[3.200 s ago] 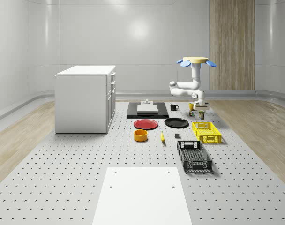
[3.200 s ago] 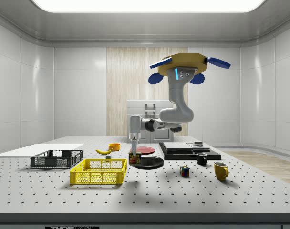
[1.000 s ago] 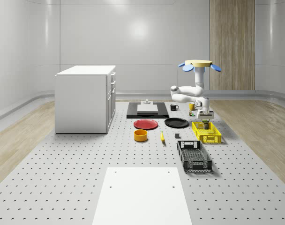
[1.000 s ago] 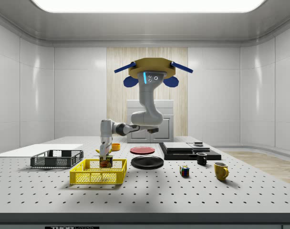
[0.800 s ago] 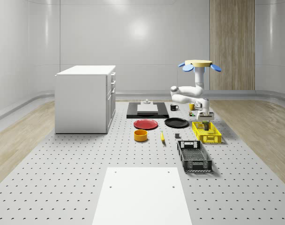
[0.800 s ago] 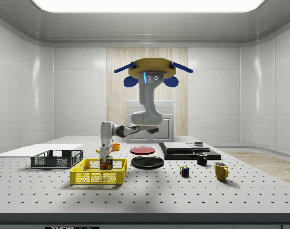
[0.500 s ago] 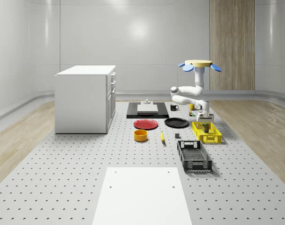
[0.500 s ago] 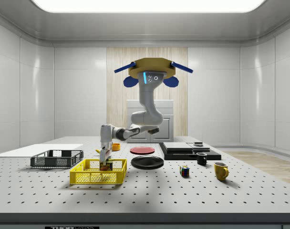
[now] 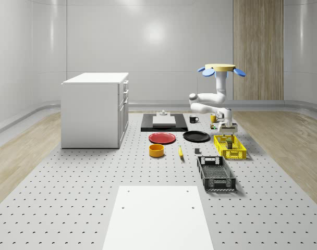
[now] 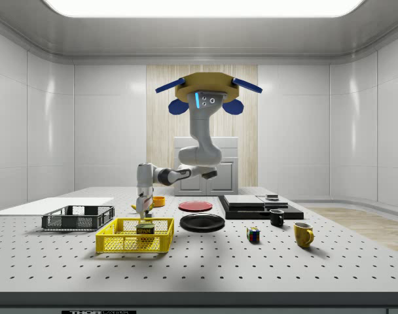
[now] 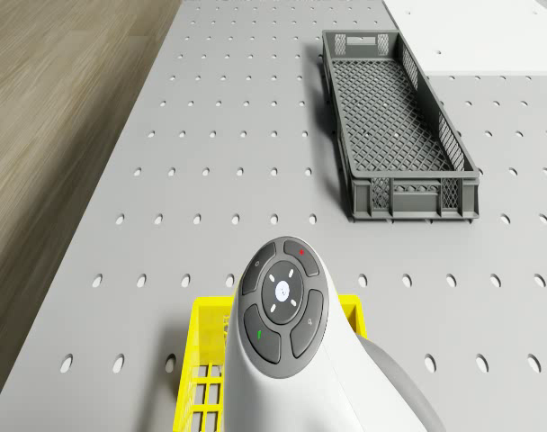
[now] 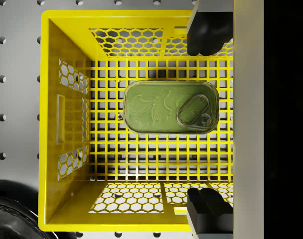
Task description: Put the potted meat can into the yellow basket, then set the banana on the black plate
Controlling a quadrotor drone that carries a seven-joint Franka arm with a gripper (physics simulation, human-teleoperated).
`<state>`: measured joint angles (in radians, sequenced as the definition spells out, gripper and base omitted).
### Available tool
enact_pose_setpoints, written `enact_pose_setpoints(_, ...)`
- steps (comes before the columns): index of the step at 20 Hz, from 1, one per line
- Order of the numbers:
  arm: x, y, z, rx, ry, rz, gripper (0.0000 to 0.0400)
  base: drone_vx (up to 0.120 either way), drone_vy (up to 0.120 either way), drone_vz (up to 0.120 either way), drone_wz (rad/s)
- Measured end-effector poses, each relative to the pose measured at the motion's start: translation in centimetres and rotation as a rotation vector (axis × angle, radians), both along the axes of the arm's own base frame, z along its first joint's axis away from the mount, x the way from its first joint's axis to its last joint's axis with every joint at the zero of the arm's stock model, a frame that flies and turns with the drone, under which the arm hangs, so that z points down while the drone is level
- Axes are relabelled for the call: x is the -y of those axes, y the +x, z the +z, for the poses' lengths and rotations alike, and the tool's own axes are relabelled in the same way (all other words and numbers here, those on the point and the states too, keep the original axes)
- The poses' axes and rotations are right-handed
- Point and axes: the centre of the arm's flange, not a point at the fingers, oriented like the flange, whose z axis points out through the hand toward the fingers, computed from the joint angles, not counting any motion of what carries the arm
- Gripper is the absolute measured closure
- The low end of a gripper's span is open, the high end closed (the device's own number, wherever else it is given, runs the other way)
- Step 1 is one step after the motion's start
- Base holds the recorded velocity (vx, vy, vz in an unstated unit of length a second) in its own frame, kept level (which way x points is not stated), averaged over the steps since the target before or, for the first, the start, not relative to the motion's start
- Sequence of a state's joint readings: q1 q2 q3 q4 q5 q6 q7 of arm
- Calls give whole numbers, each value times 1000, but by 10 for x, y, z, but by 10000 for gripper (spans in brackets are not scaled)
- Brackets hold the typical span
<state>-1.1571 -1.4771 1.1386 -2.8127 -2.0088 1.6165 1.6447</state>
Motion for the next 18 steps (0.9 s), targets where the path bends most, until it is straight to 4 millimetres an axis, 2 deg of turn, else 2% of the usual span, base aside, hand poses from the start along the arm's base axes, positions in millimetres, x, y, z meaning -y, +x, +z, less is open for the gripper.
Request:
enact_pose_setpoints(6, 0, 0, -2, 0, 1, 0, 1, 120, -120, 0, 0)
enact_pose_setpoints(8, 0, 0, -2, 0, 1, 0, 1, 120, -120, 60, 0)
enact_pose_setpoints(10, 0, 0, -2, 0, 1, 0, 0, 0, -60, 0, 0)
enact_pose_setpoints(18, 0, 0, -2, 0, 1, 0, 0, 0, -120, 0, 0)
